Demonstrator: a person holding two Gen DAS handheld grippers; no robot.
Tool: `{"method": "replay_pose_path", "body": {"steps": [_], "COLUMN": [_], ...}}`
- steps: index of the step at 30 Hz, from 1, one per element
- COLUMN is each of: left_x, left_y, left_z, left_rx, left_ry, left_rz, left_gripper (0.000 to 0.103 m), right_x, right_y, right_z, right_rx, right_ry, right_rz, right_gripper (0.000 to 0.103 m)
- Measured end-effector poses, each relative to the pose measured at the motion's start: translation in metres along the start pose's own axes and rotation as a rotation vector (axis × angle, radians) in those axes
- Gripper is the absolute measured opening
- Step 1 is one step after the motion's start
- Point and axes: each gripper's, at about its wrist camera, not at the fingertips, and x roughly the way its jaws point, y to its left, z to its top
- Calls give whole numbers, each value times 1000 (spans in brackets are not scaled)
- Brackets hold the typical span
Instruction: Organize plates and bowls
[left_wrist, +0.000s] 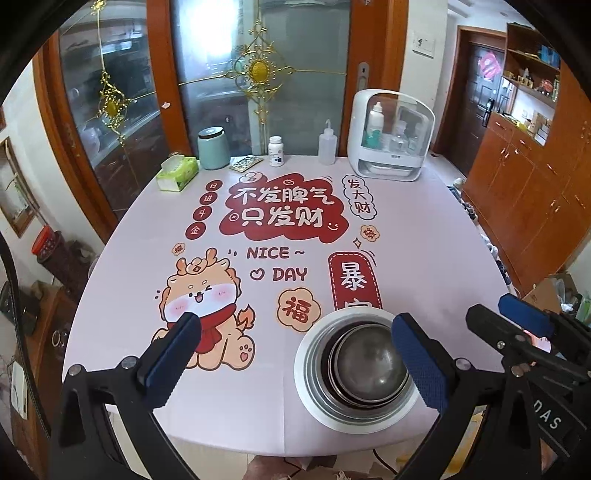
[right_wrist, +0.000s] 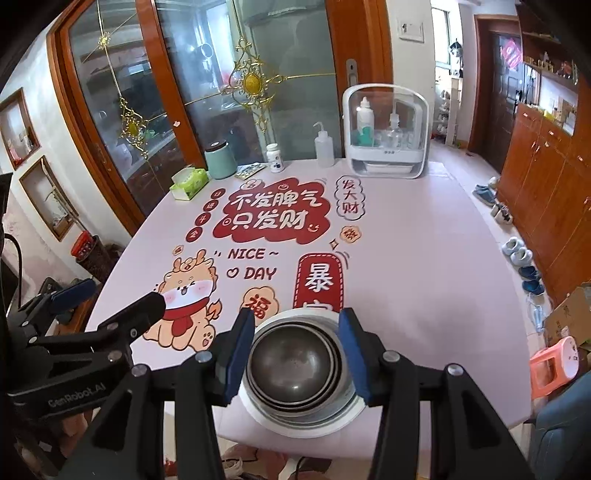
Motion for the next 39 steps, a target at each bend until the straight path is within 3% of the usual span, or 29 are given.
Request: {"method": "replay_pose_path", "body": {"steps": [13, 39], "left_x": [0, 0], "left_y": [-1, -2], "left_z": [0, -4], "left_rx": [-30, -36], "left_ry": [-2, 0], "left_rz": [16, 38], "left_gripper": [102, 102], "right_x": [-6, 0], "right_y": [-2, -5], "right_z": [4, 1], "right_rx": [-18, -11], "right_ry": [-32, -8], "right_rz": [-28, -13], "right_gripper": [48, 48]}}
